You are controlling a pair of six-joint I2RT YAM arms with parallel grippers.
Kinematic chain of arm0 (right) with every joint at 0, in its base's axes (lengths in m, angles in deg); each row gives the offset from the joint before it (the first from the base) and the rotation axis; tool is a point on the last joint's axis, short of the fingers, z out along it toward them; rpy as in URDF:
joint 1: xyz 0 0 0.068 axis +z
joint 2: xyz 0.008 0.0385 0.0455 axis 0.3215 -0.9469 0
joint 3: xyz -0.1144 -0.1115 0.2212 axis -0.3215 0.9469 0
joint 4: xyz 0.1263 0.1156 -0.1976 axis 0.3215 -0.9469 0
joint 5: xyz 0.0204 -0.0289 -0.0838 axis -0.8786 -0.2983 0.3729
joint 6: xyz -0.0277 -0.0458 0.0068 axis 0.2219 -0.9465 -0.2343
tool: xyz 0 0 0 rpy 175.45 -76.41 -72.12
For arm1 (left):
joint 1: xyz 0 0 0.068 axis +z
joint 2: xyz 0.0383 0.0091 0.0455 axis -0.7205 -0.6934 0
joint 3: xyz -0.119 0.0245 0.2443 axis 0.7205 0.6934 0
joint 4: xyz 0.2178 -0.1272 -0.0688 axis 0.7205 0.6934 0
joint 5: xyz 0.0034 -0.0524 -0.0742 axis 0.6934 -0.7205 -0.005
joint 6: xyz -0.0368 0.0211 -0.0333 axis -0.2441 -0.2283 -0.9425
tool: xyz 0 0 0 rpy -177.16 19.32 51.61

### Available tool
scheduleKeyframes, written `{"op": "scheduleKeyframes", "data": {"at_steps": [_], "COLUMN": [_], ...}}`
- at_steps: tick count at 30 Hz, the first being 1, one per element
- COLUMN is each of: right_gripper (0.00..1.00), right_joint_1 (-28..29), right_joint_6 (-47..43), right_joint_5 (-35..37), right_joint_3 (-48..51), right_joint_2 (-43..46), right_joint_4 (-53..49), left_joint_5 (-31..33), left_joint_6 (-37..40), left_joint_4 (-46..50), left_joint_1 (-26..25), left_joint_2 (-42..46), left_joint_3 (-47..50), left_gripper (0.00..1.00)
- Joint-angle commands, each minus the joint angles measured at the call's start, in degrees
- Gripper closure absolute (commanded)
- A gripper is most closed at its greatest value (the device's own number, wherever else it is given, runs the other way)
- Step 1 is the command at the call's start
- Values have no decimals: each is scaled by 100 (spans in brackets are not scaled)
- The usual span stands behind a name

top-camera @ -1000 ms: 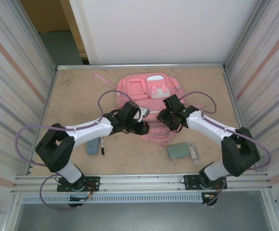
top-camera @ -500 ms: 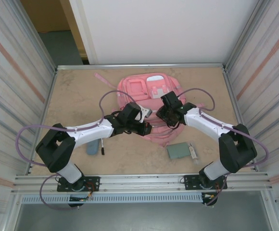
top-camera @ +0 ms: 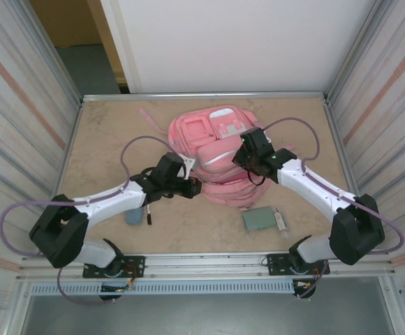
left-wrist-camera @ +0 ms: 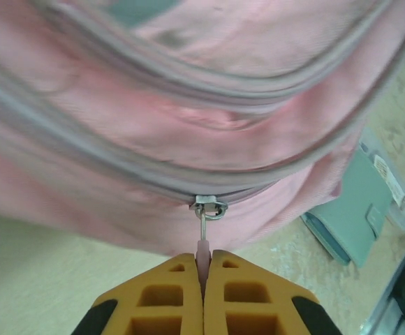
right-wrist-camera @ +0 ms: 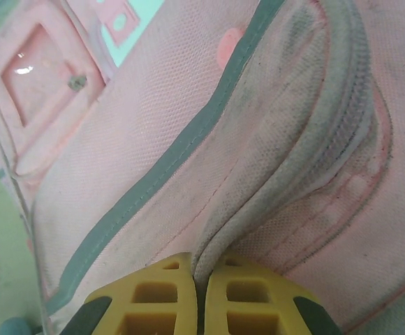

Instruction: Pack the student bag

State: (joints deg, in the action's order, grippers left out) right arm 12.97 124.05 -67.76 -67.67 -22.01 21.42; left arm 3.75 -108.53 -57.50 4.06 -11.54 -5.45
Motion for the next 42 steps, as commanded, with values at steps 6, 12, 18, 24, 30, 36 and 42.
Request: {"op": "scheduleKeyframes", "data": {"at_steps": [6, 12, 18, 24, 30, 36, 42], "right_gripper": [100, 100, 100, 100, 100, 100, 100], "right_joint_1": [-294, -290, -291, -281, -274, -195, -12], "right_joint_6": [-1154, -1159, -1213, -1018, -608, -84, -58], "right_joint_5": [-1025, -1332, -1578, -1776, -1871, -1952, -1165], "right_joint_3": [-838, -787, -773, -772, -1188, -1408, -1503], "right_joint_2": [61, 313, 288, 168, -207, -353, -448], "right_joint_4": [-484, -318, -282, -164, -35, 985, 1265], "left_joint_5": [1424, 779, 453, 154, 68, -161, -452], "left_joint_6": [-624, -821, -913, -1094, -1157, -1463, -1457], "left_joint_4": [1133, 853, 1023, 1041, 1017, 433, 165], "left_joint_1": [692, 1556, 1660, 2052, 2115, 2104, 2111], "left_joint_2": [91, -574, -1228, -1773, -1626, -1155, -1065], "left_joint_3": [7, -241, -888, -1150, -1354, -949, -990], "left_gripper": [100, 100, 100, 100, 85, 70, 65]}}
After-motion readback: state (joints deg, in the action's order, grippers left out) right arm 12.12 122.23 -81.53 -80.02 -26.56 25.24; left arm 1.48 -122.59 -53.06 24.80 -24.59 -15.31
